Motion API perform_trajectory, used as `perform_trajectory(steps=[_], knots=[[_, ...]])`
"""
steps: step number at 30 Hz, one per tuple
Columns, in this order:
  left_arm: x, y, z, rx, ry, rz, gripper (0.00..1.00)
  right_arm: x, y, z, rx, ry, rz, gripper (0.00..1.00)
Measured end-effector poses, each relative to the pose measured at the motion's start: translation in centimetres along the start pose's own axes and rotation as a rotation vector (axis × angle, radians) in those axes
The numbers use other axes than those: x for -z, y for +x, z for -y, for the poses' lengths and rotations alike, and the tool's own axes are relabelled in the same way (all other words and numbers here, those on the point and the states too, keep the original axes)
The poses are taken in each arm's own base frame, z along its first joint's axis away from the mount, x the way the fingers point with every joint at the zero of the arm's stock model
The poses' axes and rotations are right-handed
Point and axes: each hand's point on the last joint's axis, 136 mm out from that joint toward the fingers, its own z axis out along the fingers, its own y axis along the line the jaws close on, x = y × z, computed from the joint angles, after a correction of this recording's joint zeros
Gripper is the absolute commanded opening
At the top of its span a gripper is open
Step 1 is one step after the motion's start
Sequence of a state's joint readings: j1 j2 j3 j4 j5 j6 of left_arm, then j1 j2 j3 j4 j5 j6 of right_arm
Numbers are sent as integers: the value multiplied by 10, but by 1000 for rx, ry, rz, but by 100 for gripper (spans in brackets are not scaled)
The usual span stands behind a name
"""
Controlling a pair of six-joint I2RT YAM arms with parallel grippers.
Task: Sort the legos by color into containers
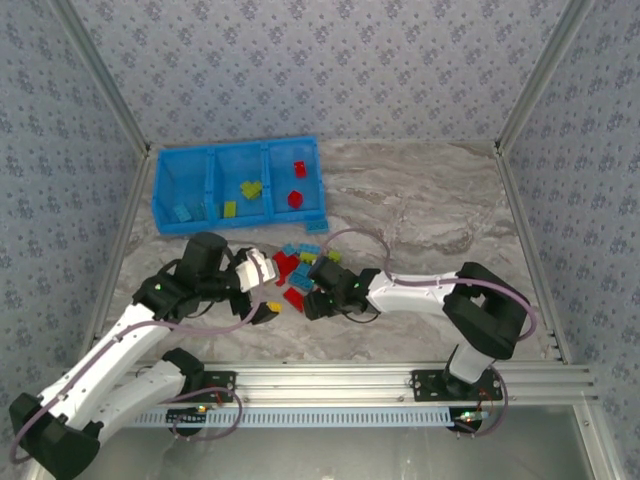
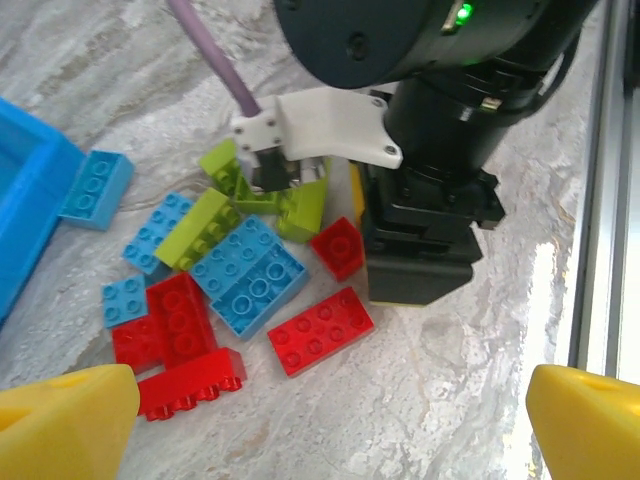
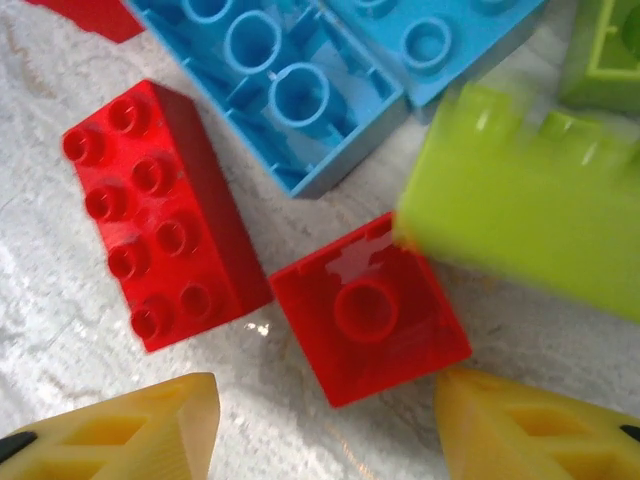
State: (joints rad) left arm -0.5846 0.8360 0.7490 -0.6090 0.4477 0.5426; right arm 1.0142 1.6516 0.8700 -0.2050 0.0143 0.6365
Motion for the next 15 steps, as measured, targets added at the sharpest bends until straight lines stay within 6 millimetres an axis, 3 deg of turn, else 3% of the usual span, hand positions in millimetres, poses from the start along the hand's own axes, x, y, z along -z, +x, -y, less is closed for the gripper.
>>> perform_trajectory(steps=[3,9,15], knots=[[-7,5,3,1,34,-22,99,0,-8,11,7,59,31,69],[-7,4,5,-7,45,-18,99,-5,-16,17,60,72,33,57],[-7,4,4,-6,44,-18,99,-13,-16,9,112,75,-5,73]])
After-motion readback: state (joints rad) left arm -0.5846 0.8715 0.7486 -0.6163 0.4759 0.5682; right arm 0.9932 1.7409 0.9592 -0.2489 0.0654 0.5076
